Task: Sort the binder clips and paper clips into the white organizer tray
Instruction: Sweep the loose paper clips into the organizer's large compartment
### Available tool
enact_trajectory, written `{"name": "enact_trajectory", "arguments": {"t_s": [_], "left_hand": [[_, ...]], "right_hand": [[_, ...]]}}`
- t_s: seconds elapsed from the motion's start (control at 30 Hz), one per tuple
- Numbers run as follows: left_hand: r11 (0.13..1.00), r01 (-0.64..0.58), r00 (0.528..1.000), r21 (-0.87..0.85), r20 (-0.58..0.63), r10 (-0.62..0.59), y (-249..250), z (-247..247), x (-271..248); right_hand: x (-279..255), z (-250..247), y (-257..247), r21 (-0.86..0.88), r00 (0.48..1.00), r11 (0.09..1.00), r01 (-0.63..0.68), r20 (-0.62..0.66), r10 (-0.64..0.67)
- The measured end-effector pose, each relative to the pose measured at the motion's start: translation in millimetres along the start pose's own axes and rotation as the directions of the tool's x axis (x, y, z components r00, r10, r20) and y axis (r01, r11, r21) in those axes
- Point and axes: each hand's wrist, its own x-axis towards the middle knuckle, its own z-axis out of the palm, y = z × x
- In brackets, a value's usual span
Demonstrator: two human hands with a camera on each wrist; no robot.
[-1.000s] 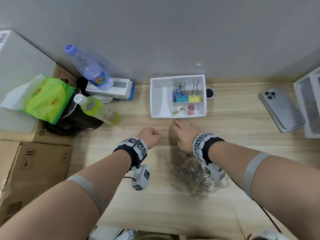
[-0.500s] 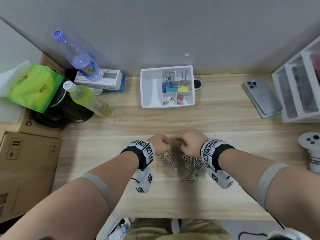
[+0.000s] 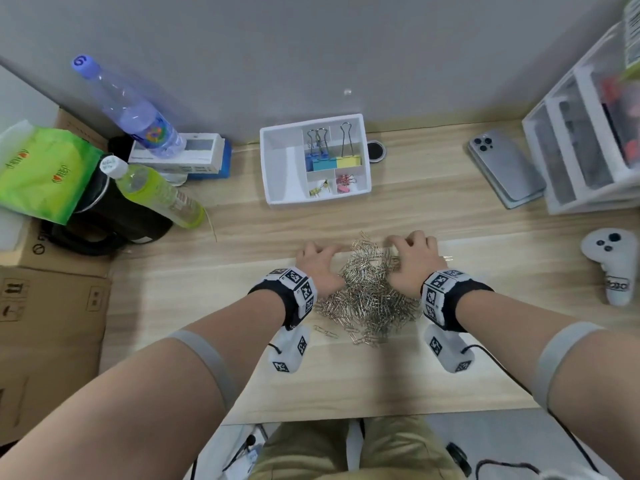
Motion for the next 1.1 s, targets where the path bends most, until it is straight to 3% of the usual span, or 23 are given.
{"name": "enact_trajectory", "arguments": {"t_s": [0.17,0.3,0.4,0.47,0.57,0.63,0.7,0.87,1.1], "left_hand": [[0.992,-0.068,0.995,0.103,0.079,0.06,15,23,0],[0.997,-0.05,0.986,0.061,0.161,0.04,20,18,3],[0.994,-0.105,0.992,0.027,0.069,0.103,22,6,2],[0.994,-0.103,0.994,0.041,-0.031,0.104,23,-1,4],[0.992,-0.062,0.992,0.113,-0.101,0.073,28,-6,12],[0.988,-0.053,0.991,0.144,-0.114,0.07,35,-6,17],[0.986,-0.052,0.99,0.156,-0.125,0.072,43,-4,23],[0.962,-0.145,0.983,0.231,-0.077,0.166,51,13,32],[0.951,-0.224,0.974,0.212,0.034,0.222,49,17,28]], "right_hand": [[-9,20,-8,0.017,0.983,0.984,0.175,0.052,-0.175],[-13,21,0,0.031,0.957,0.964,0.263,0.119,-0.265],[-12,9,6,0.038,0.956,0.958,0.283,0.065,-0.285],[-11,0,10,0.048,0.974,0.976,0.214,-0.089,-0.209],[-7,-9,21,0.028,0.962,0.999,-0.034,-0.27,0.04],[-6,-9,31,0.051,0.946,0.978,-0.204,-0.246,0.21],[-6,-5,39,0.091,0.942,0.962,-0.258,-0.196,0.271],[-3,12,29,0.115,0.995,0.993,0.015,-0.097,-0.004],[0,12,7,0.187,0.964,0.954,0.236,0.076,-0.253]]}}
